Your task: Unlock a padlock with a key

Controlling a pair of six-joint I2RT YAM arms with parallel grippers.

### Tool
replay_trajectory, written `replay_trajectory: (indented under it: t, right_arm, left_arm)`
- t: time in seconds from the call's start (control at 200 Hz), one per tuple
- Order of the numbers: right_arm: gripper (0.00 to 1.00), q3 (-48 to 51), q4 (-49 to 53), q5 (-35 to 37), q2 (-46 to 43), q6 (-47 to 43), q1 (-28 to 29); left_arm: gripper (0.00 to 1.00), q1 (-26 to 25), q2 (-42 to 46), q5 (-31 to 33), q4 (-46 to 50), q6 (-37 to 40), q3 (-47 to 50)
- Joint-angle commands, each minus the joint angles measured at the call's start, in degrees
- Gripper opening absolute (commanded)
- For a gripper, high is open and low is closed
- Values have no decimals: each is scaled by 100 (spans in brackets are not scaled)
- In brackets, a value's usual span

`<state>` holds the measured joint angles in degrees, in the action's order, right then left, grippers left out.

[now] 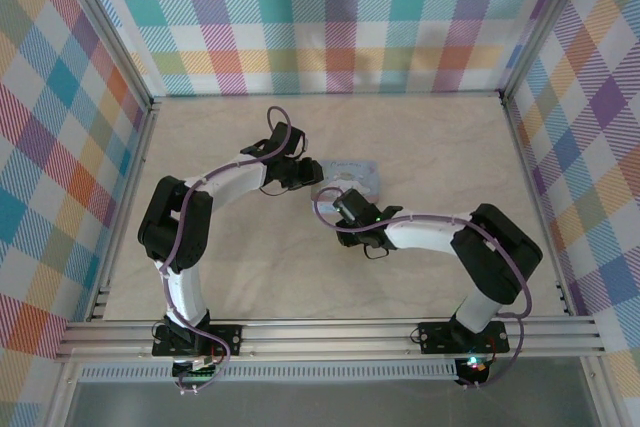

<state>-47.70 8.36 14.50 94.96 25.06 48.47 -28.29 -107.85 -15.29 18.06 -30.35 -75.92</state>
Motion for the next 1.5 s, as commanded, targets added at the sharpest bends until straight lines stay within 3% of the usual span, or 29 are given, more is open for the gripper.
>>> replay_trajectory:
  t: [0.0,0.215,0.41,0.87,1.06,1.495]
  right_arm:
    - [31,-149,-98,-13,96,19,40]
    - [18,-250,-76,-48,299,-137,40]
    - [0,-207,-80,-66,318,-301,40]
    - [0,28,427,26,-423,-1921,39]
    - [0,193,190,-157,-651,-2668,27]
    - [0,-385,754,-305,-291,-3332,40]
  left_arm:
    - [32,26,-148,-35,250,108,6]
    - [32,26,-157,-35,259,118,-19]
    - [32,37,-166,-36,307,144,-47]
    - [32,158,-148,44,431,275,3]
    - [32,158,-172,9,417,272,2]
    - [32,158,-166,-92,399,238,-38]
